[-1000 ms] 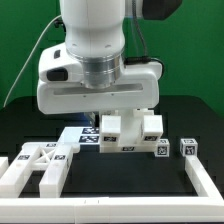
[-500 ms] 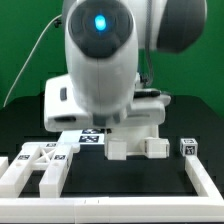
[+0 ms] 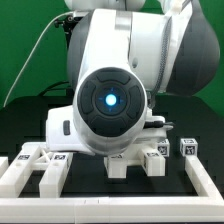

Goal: Assemble chair

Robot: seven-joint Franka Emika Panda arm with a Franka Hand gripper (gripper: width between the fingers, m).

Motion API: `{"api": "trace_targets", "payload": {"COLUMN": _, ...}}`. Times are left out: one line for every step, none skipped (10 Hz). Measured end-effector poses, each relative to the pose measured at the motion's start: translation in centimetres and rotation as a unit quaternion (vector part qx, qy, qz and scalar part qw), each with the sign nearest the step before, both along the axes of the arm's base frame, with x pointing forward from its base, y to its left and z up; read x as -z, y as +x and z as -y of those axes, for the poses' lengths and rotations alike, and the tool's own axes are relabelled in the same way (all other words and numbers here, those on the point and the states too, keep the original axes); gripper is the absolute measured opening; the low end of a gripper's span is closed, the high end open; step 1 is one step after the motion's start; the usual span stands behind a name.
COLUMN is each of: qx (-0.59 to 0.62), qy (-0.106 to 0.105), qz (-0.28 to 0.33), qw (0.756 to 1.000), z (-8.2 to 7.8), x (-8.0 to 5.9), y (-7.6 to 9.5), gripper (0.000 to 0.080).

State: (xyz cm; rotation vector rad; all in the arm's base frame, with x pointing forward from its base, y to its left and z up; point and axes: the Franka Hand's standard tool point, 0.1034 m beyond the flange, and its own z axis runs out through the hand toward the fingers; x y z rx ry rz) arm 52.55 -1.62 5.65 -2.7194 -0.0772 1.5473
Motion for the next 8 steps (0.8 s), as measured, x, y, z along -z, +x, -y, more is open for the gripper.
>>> {"api": "trace_targets", "payload": {"qx": 0.009, "qy": -0.012, "qz": -0.009, "qw": 1.0, "z": 0.2, "x": 0.0, "y": -0.3, "gripper": 0.0036}}
{"api": "trace_targets", "payload": {"qx": 0.038, "qy": -0.051, "qz": -0.046, "qw": 0.997, "z": 0.9, "x": 0.2, "y": -1.1, "gripper": 0.0036}}
{"api": "trace_targets", "payload": {"qx": 0.041, "qy": -0.054, "qz": -0.038, "qw": 0.997, "z": 1.3, "x": 0.8, "y": -0.7, "gripper": 0.0036}}
{"api": "trace_targets", "payload": {"qx": 0.045, "qy": -0.059, "qz": -0.031, "qw": 0.997, "z": 1.3, "x": 1.0, "y": -0.9, "gripper": 0.0036}}
{"api": "trace_targets", "payload": {"qx": 0.051, "qy": -0.062, "qz": -0.038, "qw": 0.996, "z": 1.6, "x": 1.7, "y": -1.4, "gripper": 0.0037}}
{"api": "trace_targets", "payload": {"qx": 0.05, "qy": -0.058, "qz": -0.039, "qw": 0.996, "z": 1.8, "x": 1.7, "y": -1.5, "gripper": 0.0037}}
{"api": "trace_targets", "payload": {"qx": 0.05, "qy": -0.057, "qz": -0.039, "qw": 0.996, "z": 1.8, "x": 1.7, "y": -1.5, "gripper": 0.0038}}
{"api": "trace_targets", "payload": {"qx": 0.049, "qy": -0.053, "qz": -0.04, "qw": 0.997, "z": 1.9, "x": 1.8, "y": -1.6, "gripper": 0.0038}}
